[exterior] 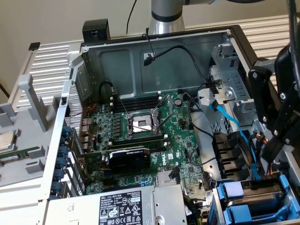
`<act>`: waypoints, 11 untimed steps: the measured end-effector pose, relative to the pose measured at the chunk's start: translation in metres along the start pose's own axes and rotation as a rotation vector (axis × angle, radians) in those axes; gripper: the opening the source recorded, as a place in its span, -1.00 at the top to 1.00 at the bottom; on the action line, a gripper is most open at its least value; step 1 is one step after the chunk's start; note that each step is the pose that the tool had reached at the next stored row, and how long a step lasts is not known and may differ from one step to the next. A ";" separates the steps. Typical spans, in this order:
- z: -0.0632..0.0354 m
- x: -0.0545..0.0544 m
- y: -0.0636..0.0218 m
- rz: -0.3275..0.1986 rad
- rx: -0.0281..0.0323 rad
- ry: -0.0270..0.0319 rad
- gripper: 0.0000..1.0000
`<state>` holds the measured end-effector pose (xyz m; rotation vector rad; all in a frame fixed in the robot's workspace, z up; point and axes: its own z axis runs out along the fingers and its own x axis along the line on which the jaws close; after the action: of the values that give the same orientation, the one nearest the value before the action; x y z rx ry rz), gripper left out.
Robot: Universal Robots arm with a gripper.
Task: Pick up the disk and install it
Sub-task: 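Insert the second disk wire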
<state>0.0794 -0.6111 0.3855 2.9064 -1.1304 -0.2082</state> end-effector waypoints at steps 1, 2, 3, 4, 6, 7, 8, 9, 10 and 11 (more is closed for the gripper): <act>0.0000 0.000 -0.0001 -0.011 0.0016 -0.0020 0.79; -0.0001 0.000 -0.0002 -0.023 0.0030 -0.0038 0.79; -0.0001 0.000 -0.0003 -0.036 0.0039 -0.0052 0.79; -0.0001 0.000 -0.0003 -0.049 0.0047 -0.0066 0.79; -0.0001 0.000 -0.0004 -0.077 0.0064 -0.0092 0.79; 0.0000 0.000 -0.0004 -0.092 0.0067 -0.0100 0.79; -0.0001 0.000 -0.0004 -0.107 0.0064 -0.0104 0.79; 0.0000 0.000 -0.0004 -0.122 0.0066 -0.0108 0.79; -0.0001 0.000 -0.0003 -0.136 0.0071 -0.0115 0.79; -0.0001 0.000 -0.0004 -0.148 0.0085 -0.0121 0.79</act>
<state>0.0800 -0.6112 0.3856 3.0019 -0.9198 -0.2239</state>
